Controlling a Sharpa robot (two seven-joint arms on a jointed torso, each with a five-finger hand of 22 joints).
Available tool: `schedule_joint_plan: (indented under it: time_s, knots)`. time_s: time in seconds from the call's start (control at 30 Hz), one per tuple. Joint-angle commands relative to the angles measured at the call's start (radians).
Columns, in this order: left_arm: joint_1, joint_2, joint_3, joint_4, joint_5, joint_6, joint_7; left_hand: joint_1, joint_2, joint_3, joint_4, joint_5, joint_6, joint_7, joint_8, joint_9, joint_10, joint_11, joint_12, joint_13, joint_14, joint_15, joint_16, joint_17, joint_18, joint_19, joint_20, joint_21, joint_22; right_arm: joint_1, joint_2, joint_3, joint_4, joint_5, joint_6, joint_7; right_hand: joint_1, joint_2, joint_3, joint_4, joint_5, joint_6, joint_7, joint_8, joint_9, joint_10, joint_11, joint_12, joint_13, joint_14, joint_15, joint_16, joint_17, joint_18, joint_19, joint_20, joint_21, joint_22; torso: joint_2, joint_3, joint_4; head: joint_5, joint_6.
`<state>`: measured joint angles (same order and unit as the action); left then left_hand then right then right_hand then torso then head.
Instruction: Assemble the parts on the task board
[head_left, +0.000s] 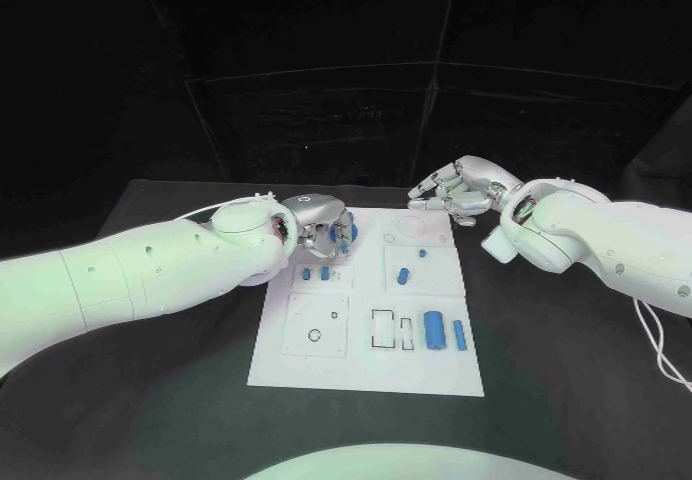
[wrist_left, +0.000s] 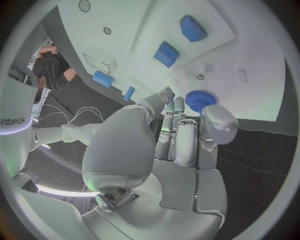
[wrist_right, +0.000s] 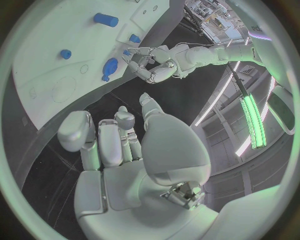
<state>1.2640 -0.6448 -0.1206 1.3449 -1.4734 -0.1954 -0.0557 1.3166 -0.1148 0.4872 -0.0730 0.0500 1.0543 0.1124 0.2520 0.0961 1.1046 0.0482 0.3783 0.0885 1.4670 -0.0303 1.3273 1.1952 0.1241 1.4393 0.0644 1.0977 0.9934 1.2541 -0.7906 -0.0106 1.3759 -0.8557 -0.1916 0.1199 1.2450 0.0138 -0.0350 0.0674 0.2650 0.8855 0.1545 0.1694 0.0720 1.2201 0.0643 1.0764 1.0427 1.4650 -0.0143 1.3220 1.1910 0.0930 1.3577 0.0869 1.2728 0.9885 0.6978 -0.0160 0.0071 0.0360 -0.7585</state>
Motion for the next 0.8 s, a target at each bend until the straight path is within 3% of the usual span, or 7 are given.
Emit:
schedule_joint_plan:
  time_s: [0.03,0.37,0.8]
  knots:
    - [0.001,-0.021,0.002,0.013,0.035,-0.017,0.005,-0.007,0.000,0.000,-0.001,-0.002,0.006,0.001,-0.006,0.000,0.005,0.001,-0.007,-0.001,0.031,-0.004,0.002,-0.001,-0.016,0.006,-0.001,0.003,0.001,0.002,-0.001,0.001,-0.001,-0.001,0.001,0.007,0.007,0.001,-0.006,-0.002,0.002,-0.008,-0.001,0.005,-0.001,-0.008,0.000,-0.007,-0.001,0.029,-0.003,-0.005,0.000,0.014,-0.010,0.000,-0.004,-0.001,0.000,-0.0001,0.0015,0.001,0.000]
    - [0.002,-0.071,0.005,0.018,0.053,-0.004,-0.009,-0.009,-0.001,-0.001,0.000,-0.002,0.008,0.001,-0.007,-0.001,0.008,0.001,-0.009,-0.002,0.031,-0.004,0.002,-0.001,-0.016,0.007,-0.001,0.006,0.004,0.002,0.000,0.001,-0.004,-0.001,0.002,0.006,0.007,0.001,-0.006,-0.002,0.002,-0.008,-0.001,0.005,-0.001,-0.008,0.000,-0.007,-0.001,0.029,-0.003,-0.005,0.000,0.014,-0.010,0.000,-0.004,-0.001,0.001,0.0004,-0.0016,0.004,0.005]
    - [0.001,-0.069,0.004,-0.003,0.070,0.019,-0.019,-0.013,-0.004,-0.002,0.000,-0.002,0.009,0.001,-0.011,-0.002,0.010,0.001,-0.014,-0.004,0.031,-0.004,0.000,-0.004,-0.017,0.007,-0.001,0.008,0.007,0.002,0.001,0.001,-0.005,-0.001,0.002,0.007,0.007,0.001,-0.006,-0.002,0.002,-0.008,-0.001,0.005,-0.001,-0.008,0.000,-0.007,-0.001,0.029,-0.003,-0.005,0.000,0.014,-0.010,0.000,-0.004,-0.001,0.001,0.0005,-0.0026,0.005,0.004]
